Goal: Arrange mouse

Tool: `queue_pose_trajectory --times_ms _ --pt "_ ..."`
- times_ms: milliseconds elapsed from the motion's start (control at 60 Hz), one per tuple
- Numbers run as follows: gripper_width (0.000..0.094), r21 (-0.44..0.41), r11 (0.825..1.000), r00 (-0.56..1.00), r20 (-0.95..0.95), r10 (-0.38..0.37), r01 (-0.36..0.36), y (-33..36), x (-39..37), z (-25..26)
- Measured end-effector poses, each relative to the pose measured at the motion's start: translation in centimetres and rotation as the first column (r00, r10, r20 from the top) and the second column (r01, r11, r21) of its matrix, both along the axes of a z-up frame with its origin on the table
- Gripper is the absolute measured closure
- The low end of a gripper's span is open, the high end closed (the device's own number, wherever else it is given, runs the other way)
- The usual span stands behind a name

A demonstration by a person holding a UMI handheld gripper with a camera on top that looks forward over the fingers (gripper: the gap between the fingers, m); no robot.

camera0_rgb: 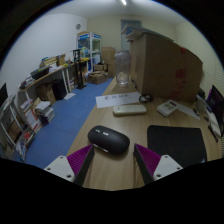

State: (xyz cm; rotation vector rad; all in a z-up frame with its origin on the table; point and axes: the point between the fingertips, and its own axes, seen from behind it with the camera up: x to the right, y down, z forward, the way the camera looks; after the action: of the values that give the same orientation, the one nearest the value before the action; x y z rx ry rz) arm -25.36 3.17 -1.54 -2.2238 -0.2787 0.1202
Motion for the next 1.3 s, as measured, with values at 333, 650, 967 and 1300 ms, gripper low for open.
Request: queue_pose_trajectory --times_ms 333,650,967,1300 --pt "0.0157 0.052 0.998 1.000 -0.018 -0.023 0.024 5.6 -1.1 0.2" --pt "0.0557 -0.038 0.980 0.980 0.011 -0.197 0.197 5.0 -0.5 -0.1" --pt "0.0596 0.166 0.966 0.980 -0.002 -0.201 0.198 0.4 -1.4 16.1" --pt "0.0599 0.218 0.932 0.954 0.013 -0.298 0.288 2.0 17.3 17.5"
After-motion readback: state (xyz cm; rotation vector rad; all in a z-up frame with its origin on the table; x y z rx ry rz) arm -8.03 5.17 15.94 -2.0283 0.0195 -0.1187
